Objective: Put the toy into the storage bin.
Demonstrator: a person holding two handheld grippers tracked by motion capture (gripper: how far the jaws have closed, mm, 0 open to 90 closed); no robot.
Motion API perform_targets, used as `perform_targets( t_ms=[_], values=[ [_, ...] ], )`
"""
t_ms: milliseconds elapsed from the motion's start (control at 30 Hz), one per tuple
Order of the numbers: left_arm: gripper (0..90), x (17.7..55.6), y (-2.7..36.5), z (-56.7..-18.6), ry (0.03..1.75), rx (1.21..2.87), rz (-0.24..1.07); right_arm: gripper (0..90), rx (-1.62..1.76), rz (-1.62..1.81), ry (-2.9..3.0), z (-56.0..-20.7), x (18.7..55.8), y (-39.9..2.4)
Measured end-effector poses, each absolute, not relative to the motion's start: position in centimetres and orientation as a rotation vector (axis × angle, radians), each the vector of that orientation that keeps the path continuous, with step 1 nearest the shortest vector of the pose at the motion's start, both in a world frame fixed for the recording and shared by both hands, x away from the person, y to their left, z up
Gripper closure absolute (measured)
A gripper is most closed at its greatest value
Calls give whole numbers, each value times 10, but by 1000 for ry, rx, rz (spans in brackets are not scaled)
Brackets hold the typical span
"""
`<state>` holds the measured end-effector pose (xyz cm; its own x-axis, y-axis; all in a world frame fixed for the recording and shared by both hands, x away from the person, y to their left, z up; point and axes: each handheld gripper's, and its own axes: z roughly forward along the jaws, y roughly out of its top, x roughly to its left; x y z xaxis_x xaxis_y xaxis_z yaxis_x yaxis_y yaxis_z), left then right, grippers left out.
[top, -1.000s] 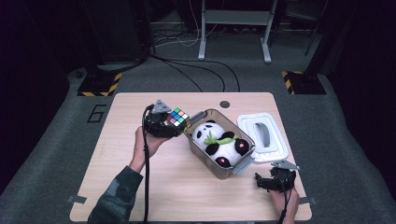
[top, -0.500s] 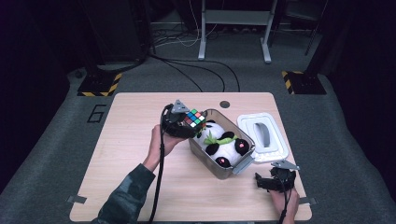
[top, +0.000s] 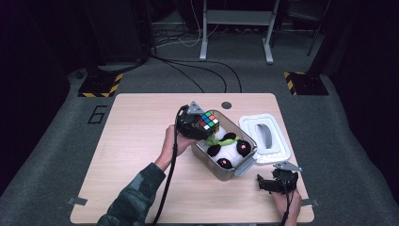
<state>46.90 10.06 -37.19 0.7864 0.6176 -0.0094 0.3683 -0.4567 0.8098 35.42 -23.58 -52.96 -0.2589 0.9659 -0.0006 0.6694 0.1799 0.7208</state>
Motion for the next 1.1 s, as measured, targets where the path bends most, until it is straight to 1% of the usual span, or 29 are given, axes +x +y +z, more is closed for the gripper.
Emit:
perform_targets(
  t_ms=[133, 467, 700, 1100],
  values=[
    [337, 471, 91, -374, 728, 2096, 345, 16, 1534, 851, 1999, -530, 354, -236],
    [337, 475, 68, -387, 701, 2197, 315, 17, 1534, 851, 1999, -530, 354, -236],
    [339, 475, 61, -387, 716, 2270, 327, 17, 1532, 851, 1999, -530, 354, -236],
    [341, 480, 53, -397, 713, 2316, 321, 19, 1531, 851, 1999, -530, 354, -236]
  ],
)
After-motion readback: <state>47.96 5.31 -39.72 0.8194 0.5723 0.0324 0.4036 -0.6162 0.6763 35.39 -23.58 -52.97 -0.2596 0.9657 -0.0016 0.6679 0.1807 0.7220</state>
